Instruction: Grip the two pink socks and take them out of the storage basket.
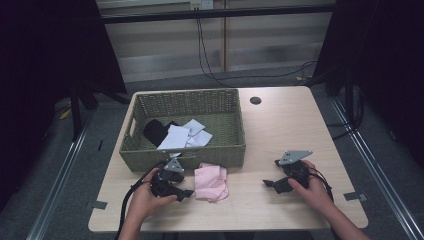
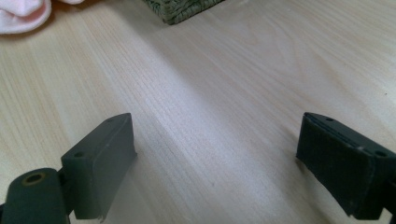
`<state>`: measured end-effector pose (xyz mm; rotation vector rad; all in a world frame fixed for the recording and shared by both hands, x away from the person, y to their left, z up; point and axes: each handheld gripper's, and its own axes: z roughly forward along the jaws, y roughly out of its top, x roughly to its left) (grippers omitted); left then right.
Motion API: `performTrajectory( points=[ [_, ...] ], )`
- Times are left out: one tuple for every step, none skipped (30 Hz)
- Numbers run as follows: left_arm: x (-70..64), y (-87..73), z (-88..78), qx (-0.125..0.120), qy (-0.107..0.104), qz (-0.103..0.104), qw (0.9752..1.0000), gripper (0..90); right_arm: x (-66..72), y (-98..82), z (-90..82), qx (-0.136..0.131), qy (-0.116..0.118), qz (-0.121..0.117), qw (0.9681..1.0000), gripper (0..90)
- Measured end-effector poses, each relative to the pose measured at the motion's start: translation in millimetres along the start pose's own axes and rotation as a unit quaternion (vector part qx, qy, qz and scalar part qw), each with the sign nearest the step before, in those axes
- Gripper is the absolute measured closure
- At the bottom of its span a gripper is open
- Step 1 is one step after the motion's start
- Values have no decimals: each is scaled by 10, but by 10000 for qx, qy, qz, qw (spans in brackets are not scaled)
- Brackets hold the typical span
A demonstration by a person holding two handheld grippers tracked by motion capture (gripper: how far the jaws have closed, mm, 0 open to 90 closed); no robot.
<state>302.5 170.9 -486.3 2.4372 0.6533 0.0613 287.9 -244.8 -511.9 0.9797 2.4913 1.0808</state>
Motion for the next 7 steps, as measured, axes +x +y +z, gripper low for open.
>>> performTrajectory(
  points=[
    [-9, -2, 1, 19, 28, 82, 10000, 320, 1, 0, -1, 9, -8, 1, 10000, 106],
    [-28, -8, 13, -40, 38, 45, 10000, 308, 1, 0, -1, 8, -7, 2, 10000, 106],
    [-28, -8, 13, -40, 38, 45, 10000, 296, 1, 0, -1, 8, -7, 2, 10000, 106],
    [-39, -11, 21, -43, 60, 148, 9999, 296, 1, 0, -1, 9, -7, 2, 10000, 106],
    [-47, -9, 22, -14, 91, 235, 9997, 283, 1, 0, -1, 9, -7, 2, 10000, 106],
    [-47, -8, 23, -8, 98, 245, 9997, 283, 1, 0, -1, 9, -7, 1, 10000, 106],
    [-47, -8, 23, -8, 98, 245, 9997, 283, 1, 0, -1, 9, -6, 3, 10000, 106]
  ],
)
